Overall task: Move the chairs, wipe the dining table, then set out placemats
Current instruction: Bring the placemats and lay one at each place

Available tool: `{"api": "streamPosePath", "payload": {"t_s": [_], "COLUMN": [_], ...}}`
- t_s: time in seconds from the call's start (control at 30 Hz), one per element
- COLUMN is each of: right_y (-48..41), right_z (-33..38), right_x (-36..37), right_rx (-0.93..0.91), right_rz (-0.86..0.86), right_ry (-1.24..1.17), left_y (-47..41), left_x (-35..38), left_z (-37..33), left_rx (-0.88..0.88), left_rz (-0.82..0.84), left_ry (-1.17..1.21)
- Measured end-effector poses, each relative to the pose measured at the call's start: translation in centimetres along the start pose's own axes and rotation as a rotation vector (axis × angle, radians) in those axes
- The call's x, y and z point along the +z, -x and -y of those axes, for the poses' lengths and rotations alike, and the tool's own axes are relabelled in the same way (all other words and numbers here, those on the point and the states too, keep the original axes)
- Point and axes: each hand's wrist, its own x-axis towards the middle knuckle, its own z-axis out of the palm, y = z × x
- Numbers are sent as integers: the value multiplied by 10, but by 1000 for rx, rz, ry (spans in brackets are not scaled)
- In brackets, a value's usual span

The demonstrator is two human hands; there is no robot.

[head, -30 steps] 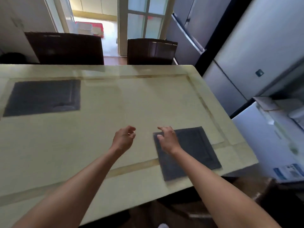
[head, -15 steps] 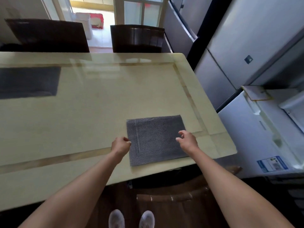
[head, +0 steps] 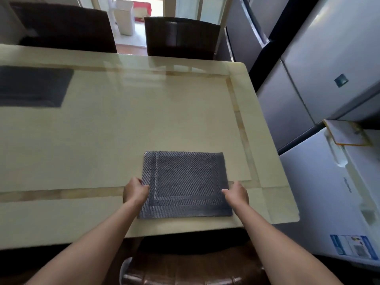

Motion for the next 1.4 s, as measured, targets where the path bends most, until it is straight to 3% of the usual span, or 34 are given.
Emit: {"api": "streamPosePath", "payload": {"t_s": [0.2,0.43,0.73,1.03,1.13,1.33,1.4], "right_y": [-16,-17,4,-4,-27,-82,-105], "right_z": [7,12,14,33,51,98,113], "right_x": [9,9,2,-26,-48,-90,-103], "right_rx": [-25,29,-195,-410,-443,-527,-536], "right_rz": [42,-51,-197,-300,-239,98,105], "right_ry": [14,-7,31,-55,-161,-276,-283], "left_y": [0,9,11,-2,-14,-48,-63], "left_x": [8,11,2,-28,-35,-36,-35], "left_z": [-5,-4,6,-35,-67,-137,-161], "left_rx": [-35,15,169,278,294,234,218], "left_rz": [-111,-164,-67,-53,-58,-23,15], "left_ry": [61,26,-23,202,272,557,637]}}
